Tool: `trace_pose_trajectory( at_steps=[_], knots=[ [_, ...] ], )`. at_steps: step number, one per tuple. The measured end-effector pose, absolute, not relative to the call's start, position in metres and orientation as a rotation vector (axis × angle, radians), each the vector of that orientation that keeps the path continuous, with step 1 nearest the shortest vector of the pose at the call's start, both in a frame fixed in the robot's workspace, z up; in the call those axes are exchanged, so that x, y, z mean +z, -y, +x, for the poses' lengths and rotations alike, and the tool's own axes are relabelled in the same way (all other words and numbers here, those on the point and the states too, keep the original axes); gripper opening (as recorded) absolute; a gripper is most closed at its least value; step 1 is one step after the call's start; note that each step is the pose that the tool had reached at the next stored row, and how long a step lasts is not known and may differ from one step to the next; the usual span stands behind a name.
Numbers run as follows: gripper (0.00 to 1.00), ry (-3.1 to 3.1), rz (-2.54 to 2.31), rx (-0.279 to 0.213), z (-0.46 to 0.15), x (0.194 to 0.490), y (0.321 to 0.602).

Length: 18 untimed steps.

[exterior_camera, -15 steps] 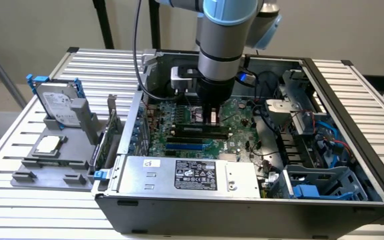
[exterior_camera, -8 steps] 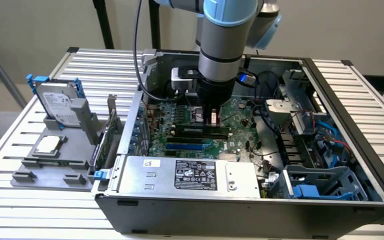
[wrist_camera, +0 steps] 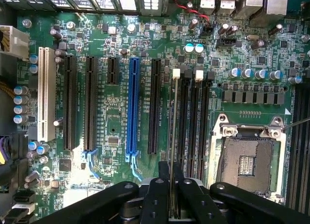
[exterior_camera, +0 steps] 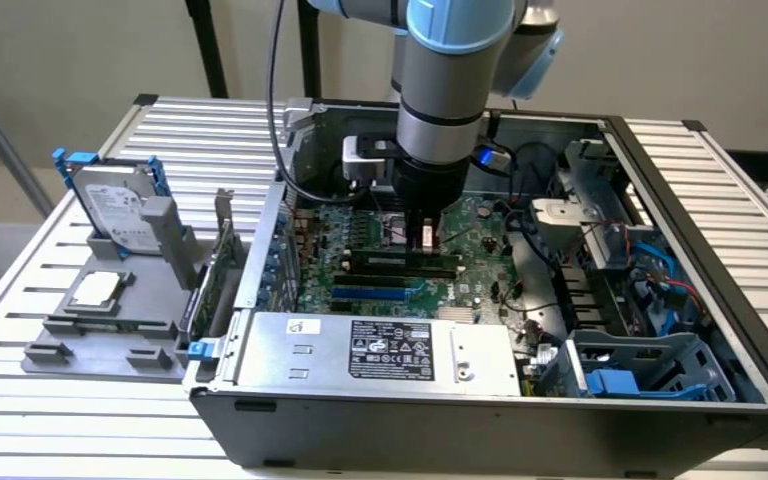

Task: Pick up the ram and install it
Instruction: 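Insert the ram into the slot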

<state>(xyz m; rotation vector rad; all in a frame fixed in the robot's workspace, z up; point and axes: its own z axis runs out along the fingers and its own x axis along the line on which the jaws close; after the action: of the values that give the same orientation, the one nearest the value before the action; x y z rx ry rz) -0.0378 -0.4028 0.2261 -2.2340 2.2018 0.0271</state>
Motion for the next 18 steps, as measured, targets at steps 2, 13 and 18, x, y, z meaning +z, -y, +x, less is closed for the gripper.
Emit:
trace_pose_trajectory(
  at_steps=[2,13,18],
  knots=[
    [0.14,-2.202,-2.234,0.027,-0.0377,0.2259,0.4021],
    [0.14,-2.202,-2.234,0.027,-0.0377,0.2233,0.4],
    [0.14,-2.203,-2.235,0.025,-0.0378,0.2217,0.3998]
  ],
)
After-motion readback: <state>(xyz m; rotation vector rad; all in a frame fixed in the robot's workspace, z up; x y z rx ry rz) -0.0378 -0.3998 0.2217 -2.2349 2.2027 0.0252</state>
